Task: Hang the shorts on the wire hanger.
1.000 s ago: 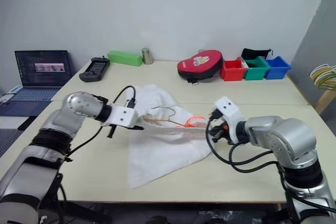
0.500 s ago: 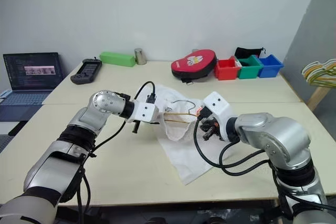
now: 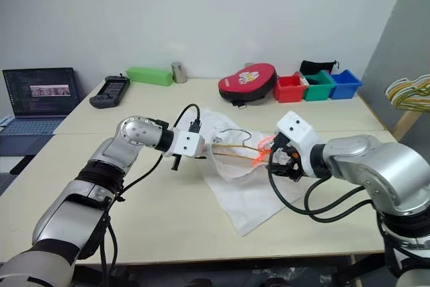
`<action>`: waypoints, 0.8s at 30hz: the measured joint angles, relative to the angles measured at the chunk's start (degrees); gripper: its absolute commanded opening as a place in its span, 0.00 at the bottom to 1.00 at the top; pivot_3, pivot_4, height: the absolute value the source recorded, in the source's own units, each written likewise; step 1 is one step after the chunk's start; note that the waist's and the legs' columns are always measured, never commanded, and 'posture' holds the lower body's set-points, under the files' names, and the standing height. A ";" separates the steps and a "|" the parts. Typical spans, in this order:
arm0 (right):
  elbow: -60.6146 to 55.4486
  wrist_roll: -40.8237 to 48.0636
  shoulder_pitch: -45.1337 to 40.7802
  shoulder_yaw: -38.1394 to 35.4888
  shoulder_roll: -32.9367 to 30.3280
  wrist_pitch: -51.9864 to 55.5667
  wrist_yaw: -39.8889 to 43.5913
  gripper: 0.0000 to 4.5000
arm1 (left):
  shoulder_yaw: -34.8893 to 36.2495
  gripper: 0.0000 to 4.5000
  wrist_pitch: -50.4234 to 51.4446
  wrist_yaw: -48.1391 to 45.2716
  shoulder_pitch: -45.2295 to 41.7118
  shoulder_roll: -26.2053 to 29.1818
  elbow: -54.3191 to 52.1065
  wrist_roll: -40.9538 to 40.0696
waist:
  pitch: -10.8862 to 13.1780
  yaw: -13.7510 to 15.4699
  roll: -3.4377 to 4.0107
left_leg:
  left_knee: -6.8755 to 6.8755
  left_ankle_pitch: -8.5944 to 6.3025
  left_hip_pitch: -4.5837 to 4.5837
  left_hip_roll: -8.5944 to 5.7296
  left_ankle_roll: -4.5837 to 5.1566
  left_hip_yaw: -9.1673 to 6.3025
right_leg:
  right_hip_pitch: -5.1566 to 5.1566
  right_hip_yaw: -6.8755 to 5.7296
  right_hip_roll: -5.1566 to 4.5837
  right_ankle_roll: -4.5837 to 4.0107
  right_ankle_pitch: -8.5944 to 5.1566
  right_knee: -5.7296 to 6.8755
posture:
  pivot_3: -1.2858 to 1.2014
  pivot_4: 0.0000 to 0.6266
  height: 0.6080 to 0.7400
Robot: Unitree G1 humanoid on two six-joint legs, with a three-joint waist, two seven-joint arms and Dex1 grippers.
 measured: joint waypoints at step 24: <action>22.58 -27.89 -4.47 28.40 -3.17 -36.25 18.25 0.87 | 0.01 0.02 -0.43 -0.01 1.21 1.05 -2.67 -1.16 | 0.01 1.10 0.01 | 0.03 0.01 0.00 0.01 -0.02 0.05 | -0.02 0.00 -0.01 -0.01 0.00 0.01 | 0.59 0.00 1.00</action>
